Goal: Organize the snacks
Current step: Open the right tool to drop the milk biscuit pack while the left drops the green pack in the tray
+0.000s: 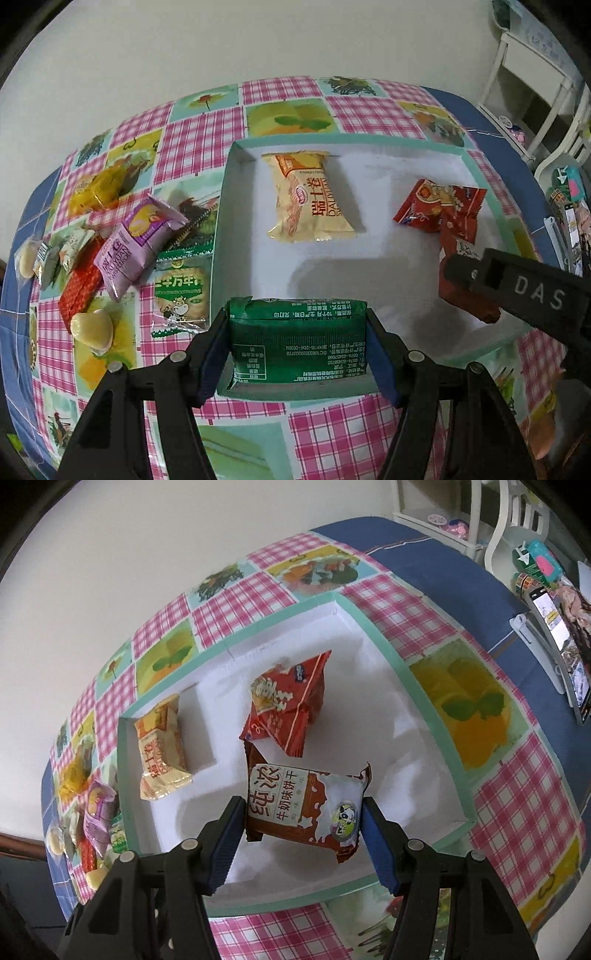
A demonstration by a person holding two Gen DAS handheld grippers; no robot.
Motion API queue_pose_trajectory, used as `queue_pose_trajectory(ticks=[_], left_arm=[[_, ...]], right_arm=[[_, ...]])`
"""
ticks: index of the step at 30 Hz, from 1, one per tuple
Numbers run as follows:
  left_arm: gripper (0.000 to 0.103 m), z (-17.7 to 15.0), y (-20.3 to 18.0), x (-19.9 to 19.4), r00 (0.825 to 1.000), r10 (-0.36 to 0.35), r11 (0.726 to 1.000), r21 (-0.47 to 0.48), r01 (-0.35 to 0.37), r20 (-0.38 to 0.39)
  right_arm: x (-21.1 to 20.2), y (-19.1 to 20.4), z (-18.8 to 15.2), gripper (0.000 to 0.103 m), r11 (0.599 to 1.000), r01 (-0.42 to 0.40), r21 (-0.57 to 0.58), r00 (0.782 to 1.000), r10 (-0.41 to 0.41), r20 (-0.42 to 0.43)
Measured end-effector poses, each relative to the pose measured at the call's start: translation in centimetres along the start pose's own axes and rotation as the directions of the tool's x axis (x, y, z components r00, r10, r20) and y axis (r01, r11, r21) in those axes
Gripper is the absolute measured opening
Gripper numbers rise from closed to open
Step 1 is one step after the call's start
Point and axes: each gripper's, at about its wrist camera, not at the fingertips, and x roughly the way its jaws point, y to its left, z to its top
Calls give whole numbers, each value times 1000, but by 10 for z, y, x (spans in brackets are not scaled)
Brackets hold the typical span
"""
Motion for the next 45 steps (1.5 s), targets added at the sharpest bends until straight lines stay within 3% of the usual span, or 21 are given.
queue_pose_trajectory(ticks=[14,21,25,29,34,37,45], left_arm=[[79,6,13,-8,1000,-25,997,-69,25,-2],[80,8,45,-15,1000,5,982,-189,-4,3],[80,5,76,-16,998,58,953,-296,-63,-25],[80,-3,112,-16,992,105,907,-403,-122,-64],[80,-15,152,-15,989,109,849,-509,-144,-99],[93,-23,172,-14,984,134,816,-549,-178,-120],[97,-41,216,-12,969,181,740,-627,-246,-168]], right_arm=[[-1,2,1,67,1000,-26,-2,1000,26,-1],[-1,11,0,66,999,-31,-28,1000,31,-4],[-5,21,-2,66,998,-30,-57,999,31,9],[-7,34,-6,66,994,-32,-100,999,34,15],[-8,59,-15,66,982,-28,-185,999,31,15],[-8,75,-24,66,970,-46,-238,999,49,5],[-5,117,-52,81,927,-102,-360,995,98,-28]])
